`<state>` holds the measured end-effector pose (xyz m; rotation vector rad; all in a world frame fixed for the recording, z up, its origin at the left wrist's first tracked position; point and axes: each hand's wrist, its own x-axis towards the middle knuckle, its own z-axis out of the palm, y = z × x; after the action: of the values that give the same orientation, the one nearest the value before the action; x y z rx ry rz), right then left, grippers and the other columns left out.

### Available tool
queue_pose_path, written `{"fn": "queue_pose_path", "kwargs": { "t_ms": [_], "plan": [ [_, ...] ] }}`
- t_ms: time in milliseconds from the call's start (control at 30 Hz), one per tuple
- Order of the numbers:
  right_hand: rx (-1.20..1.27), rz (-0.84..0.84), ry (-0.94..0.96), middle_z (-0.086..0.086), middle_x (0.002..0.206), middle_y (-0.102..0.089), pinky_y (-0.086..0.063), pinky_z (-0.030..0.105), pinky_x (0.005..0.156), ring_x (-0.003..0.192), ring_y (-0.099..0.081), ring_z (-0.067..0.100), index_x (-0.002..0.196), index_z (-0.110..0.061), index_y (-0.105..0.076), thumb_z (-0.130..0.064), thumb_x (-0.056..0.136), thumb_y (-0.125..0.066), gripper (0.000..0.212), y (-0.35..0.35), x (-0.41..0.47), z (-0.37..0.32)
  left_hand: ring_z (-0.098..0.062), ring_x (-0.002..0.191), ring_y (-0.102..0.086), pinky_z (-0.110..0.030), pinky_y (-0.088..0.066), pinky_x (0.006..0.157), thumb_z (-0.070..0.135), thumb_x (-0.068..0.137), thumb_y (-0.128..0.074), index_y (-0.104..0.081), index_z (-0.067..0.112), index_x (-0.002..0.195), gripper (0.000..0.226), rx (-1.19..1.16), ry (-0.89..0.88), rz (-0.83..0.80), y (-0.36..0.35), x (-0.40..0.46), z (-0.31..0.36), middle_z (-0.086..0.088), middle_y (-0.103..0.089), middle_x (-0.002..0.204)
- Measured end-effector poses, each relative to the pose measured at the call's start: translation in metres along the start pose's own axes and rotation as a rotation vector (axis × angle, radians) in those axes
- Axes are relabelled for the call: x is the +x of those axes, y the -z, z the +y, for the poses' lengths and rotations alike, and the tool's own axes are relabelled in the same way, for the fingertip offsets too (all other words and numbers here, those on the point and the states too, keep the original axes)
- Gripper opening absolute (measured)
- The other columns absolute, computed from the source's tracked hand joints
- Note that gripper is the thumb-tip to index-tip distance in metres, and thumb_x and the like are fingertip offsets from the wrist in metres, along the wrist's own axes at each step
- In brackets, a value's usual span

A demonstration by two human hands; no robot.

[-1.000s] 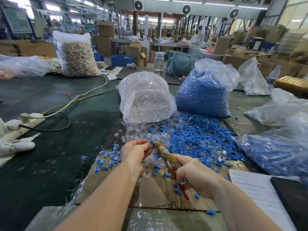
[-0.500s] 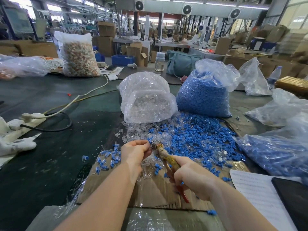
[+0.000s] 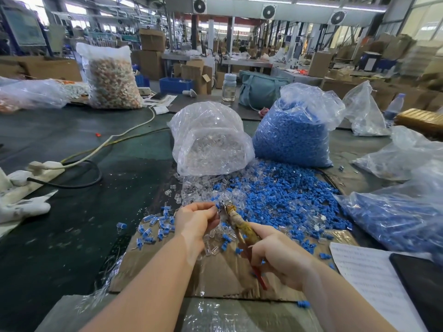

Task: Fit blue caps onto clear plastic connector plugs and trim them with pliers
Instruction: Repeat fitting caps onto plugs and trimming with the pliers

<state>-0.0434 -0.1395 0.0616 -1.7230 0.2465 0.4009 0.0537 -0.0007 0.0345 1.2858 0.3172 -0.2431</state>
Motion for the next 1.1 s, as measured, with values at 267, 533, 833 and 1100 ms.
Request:
{"fn": "queue_pose_path", "kwargs": {
  "t_ms": [267,533,833,1100],
  "plan": [
    [0.021,-0.071,-0.003,0.012,0.089,-0.049,-0.04,0.033,0.063,0.084,-0.045,0.027,0.106,-0.033,-0.063,0.016,0.072,-0.038,0.066,0.005,-0.003,-0.004,-0.015,0.056,-0.063,-0.02,-0.054,0.051,-0.012,0.081,-0.059,-0.064,0.001,0.077,0.015,0.04,-0.014,-0.007,0.001,-0.004,0.004,-0.012,-0.064,0.071],
    [-0.008,-0.07,0.0,0.009,0.09,-0.053,-0.044,0.029,0.062,0.089,-0.05,0.026,0.106,-0.038,-0.061,0.014,0.071,-0.038,0.068,0.009,-0.002,-0.004,-0.015,0.053,-0.063,-0.021,-0.054,0.049,-0.013,0.08,-0.059,-0.064,-0.002,0.078,0.012,0.043,0.027,-0.035,0.001,-0.003,0.01,-0.013,-0.064,0.069],
    [-0.094,-0.075,0.015,0.006,0.081,-0.049,-0.04,0.023,0.055,0.077,-0.045,0.02,0.106,-0.033,-0.061,0.015,0.071,-0.038,0.063,0.009,-0.004,-0.006,-0.017,0.054,-0.063,-0.021,-0.053,0.048,-0.013,0.08,-0.059,-0.064,-0.003,0.078,0.012,0.047,0.038,-0.024,-0.001,-0.002,0.01,-0.014,-0.064,0.071],
    [-0.254,-0.038,0.026,0.008,0.08,-0.041,-0.039,0.029,0.058,0.077,-0.041,0.024,0.096,-0.017,-0.059,0.013,0.068,-0.038,0.046,0.009,-0.003,-0.007,-0.018,0.058,-0.063,-0.021,-0.053,0.049,-0.014,0.079,-0.06,-0.065,-0.001,0.076,0.014,0.091,0.03,-0.014,-0.001,-0.001,0.006,-0.015,-0.064,0.078]
  ]
}}
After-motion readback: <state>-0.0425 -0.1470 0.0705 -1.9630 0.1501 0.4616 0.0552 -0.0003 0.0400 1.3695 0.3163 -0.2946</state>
